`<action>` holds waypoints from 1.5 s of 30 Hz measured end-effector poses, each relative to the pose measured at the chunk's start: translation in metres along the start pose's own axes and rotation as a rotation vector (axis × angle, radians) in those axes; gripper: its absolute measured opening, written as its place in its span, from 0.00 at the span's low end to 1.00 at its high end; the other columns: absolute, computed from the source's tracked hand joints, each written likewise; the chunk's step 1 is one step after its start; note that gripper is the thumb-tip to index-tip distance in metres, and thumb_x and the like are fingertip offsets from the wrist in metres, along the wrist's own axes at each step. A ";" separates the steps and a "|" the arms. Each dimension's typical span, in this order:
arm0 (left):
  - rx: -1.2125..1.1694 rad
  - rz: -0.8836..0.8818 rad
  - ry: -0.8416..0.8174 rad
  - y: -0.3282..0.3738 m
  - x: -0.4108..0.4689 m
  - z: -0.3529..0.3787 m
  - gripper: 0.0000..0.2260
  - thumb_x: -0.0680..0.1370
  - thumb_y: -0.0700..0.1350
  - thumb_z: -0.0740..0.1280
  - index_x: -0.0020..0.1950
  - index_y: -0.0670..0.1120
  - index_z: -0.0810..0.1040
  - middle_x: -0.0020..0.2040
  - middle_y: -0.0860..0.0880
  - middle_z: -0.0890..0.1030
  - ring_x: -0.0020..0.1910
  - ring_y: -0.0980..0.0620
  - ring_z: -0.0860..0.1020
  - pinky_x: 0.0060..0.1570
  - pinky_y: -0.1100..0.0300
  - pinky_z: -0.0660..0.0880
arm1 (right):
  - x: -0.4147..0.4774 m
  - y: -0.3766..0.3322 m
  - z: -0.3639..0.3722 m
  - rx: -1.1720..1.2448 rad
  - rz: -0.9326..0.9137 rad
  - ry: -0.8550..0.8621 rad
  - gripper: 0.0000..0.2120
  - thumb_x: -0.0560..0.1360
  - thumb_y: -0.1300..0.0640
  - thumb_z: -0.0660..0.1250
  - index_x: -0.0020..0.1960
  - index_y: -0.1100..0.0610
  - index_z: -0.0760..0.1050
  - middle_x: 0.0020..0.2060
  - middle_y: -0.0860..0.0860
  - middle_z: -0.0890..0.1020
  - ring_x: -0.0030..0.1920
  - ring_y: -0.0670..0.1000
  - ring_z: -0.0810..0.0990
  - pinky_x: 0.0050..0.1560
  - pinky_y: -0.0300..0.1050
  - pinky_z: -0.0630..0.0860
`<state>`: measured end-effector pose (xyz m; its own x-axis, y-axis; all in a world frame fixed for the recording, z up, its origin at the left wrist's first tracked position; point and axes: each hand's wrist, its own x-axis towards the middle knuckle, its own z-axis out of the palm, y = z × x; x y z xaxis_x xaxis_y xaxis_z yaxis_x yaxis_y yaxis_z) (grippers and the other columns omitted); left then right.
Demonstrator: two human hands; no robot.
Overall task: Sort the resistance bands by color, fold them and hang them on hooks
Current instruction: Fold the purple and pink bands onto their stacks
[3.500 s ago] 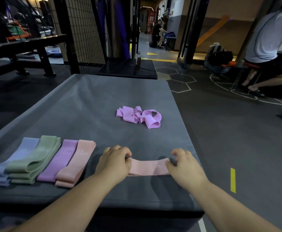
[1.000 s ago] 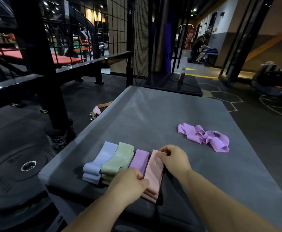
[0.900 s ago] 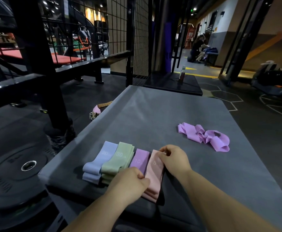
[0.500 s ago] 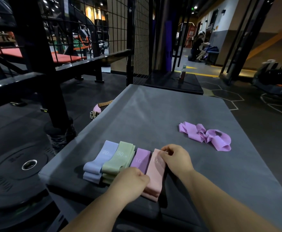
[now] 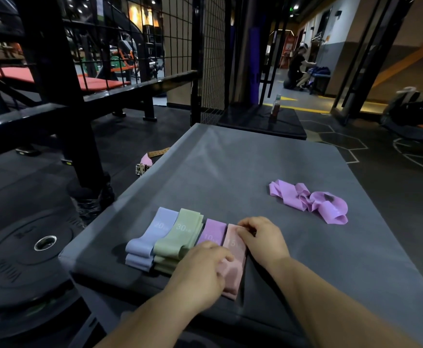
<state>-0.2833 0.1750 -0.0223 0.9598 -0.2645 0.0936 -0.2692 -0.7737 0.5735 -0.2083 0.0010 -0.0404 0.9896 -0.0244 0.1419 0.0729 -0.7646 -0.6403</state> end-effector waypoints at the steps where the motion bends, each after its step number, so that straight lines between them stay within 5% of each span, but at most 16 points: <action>1: -0.009 0.037 -0.027 -0.001 0.000 0.002 0.15 0.77 0.42 0.63 0.59 0.56 0.78 0.56 0.58 0.74 0.57 0.57 0.73 0.57 0.65 0.69 | 0.000 0.000 0.000 -0.012 0.000 -0.002 0.06 0.76 0.55 0.68 0.52 0.50 0.82 0.46 0.44 0.77 0.48 0.46 0.77 0.54 0.37 0.71; 13: 0.112 0.101 -0.033 -0.003 0.001 0.009 0.11 0.79 0.52 0.61 0.55 0.52 0.80 0.52 0.55 0.78 0.54 0.56 0.73 0.54 0.62 0.69 | -0.004 0.005 0.005 -0.134 -0.122 -0.027 0.15 0.79 0.55 0.65 0.65 0.49 0.77 0.57 0.47 0.78 0.58 0.49 0.77 0.59 0.37 0.70; 20: 0.310 0.165 -0.201 -0.005 -0.004 0.015 0.37 0.67 0.58 0.37 0.74 0.57 0.62 0.74 0.61 0.59 0.74 0.57 0.55 0.68 0.61 0.51 | 0.000 0.008 0.002 -0.355 -0.263 -0.130 0.19 0.80 0.56 0.61 0.70 0.45 0.73 0.65 0.44 0.76 0.64 0.49 0.74 0.59 0.37 0.68; 25: 0.364 0.093 -0.302 -0.006 -0.006 0.017 0.24 0.83 0.50 0.49 0.79 0.55 0.50 0.79 0.59 0.48 0.78 0.55 0.45 0.74 0.54 0.43 | 0.003 0.010 -0.003 -0.431 -0.337 -0.206 0.20 0.81 0.54 0.58 0.73 0.49 0.69 0.70 0.44 0.72 0.68 0.50 0.70 0.69 0.40 0.64; 30: 0.410 0.057 -0.372 -0.009 -0.008 0.020 0.31 0.76 0.60 0.37 0.79 0.57 0.43 0.79 0.61 0.42 0.78 0.57 0.41 0.74 0.52 0.38 | -0.002 0.014 -0.010 -0.497 -0.337 -0.315 0.33 0.76 0.37 0.40 0.77 0.46 0.61 0.74 0.41 0.66 0.73 0.48 0.64 0.71 0.45 0.59; 34: 0.417 0.041 -0.373 -0.011 -0.007 0.022 0.26 0.81 0.57 0.41 0.79 0.58 0.40 0.78 0.62 0.39 0.78 0.57 0.39 0.75 0.51 0.37 | -0.004 0.013 -0.015 -0.536 -0.326 -0.324 0.23 0.84 0.44 0.47 0.78 0.44 0.56 0.76 0.39 0.61 0.75 0.46 0.58 0.71 0.45 0.54; 38: 0.442 0.047 -0.390 -0.012 -0.008 0.024 0.31 0.76 0.63 0.36 0.78 0.57 0.37 0.78 0.60 0.37 0.78 0.56 0.37 0.74 0.50 0.36 | -0.005 0.014 -0.016 -0.558 -0.302 -0.364 0.24 0.84 0.43 0.46 0.79 0.44 0.54 0.77 0.39 0.58 0.76 0.44 0.54 0.72 0.45 0.51; 45: 0.448 0.059 -0.362 -0.012 -0.010 0.027 0.25 0.83 0.56 0.45 0.79 0.57 0.38 0.79 0.59 0.37 0.78 0.54 0.36 0.75 0.48 0.35 | -0.003 0.016 -0.014 -0.553 -0.298 -0.388 0.24 0.84 0.42 0.45 0.79 0.43 0.51 0.77 0.37 0.55 0.78 0.42 0.48 0.75 0.48 0.46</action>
<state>-0.2919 0.1715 -0.0520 0.8752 -0.4338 -0.2141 -0.4045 -0.8990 0.1677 -0.2118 -0.0196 -0.0407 0.9178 0.3861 -0.0923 0.3737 -0.9188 -0.1274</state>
